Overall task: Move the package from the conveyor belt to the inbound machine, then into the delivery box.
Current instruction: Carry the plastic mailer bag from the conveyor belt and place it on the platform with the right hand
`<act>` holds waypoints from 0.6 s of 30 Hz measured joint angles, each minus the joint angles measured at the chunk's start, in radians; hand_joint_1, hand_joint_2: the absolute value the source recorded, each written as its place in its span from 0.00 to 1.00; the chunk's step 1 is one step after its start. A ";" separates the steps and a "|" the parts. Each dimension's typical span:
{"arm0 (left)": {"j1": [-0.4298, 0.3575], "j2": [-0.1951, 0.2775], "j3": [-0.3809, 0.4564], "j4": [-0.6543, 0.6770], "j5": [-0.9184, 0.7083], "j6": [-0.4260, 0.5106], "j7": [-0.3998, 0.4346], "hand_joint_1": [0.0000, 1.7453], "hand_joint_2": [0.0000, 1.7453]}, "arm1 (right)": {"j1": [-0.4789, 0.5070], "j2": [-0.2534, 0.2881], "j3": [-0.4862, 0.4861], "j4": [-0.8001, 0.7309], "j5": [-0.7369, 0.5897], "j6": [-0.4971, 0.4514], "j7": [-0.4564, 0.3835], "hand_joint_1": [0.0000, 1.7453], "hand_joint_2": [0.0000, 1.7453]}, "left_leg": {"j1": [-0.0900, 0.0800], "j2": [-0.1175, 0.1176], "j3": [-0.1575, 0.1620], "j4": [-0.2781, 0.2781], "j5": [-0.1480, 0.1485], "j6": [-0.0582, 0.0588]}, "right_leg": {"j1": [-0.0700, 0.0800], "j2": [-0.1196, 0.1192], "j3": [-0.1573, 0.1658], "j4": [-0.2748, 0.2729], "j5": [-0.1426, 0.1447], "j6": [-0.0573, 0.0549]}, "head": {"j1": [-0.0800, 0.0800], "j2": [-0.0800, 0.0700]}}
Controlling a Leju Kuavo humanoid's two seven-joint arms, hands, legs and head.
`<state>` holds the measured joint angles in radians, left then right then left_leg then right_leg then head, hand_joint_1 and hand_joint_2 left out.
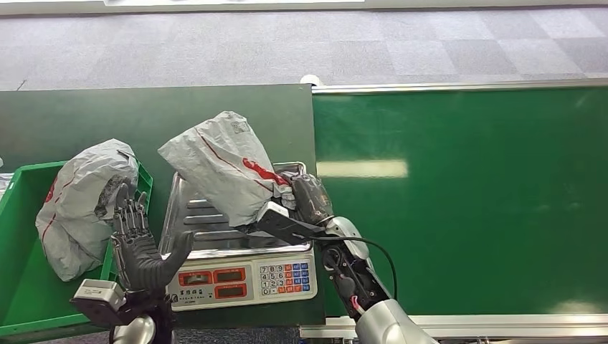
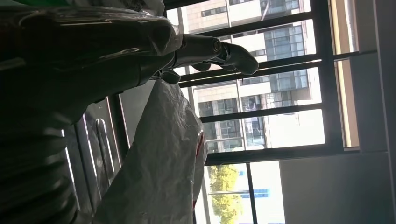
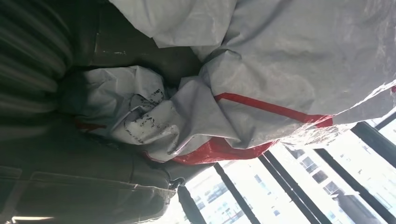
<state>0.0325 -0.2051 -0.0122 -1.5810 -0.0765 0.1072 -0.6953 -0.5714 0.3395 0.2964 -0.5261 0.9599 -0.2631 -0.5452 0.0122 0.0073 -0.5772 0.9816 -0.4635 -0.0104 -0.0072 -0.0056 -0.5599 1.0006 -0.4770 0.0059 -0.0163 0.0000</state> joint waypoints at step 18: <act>-0.001 0.002 -0.003 0.013 0.002 -0.002 0.000 0.00 1.00 | 0.007 0.000 0.022 -0.005 -0.018 0.000 -0.013 0.00 1.00 | 0.000 0.000 0.000 0.000 0.000 0.000 | 0.000 0.000 0.000 0.000 0.000 0.000 | 0.000 0.000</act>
<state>0.0318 -0.2031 -0.0155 -1.5676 -0.0747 0.1049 -0.6951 -0.5645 0.3394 0.3188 -0.5310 0.9418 -0.2628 -0.5579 0.0122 0.0073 -0.5772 0.9816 -0.4635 -0.0104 -0.0072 -0.0056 -0.5599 1.0006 -0.4769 0.0059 -0.0164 0.0000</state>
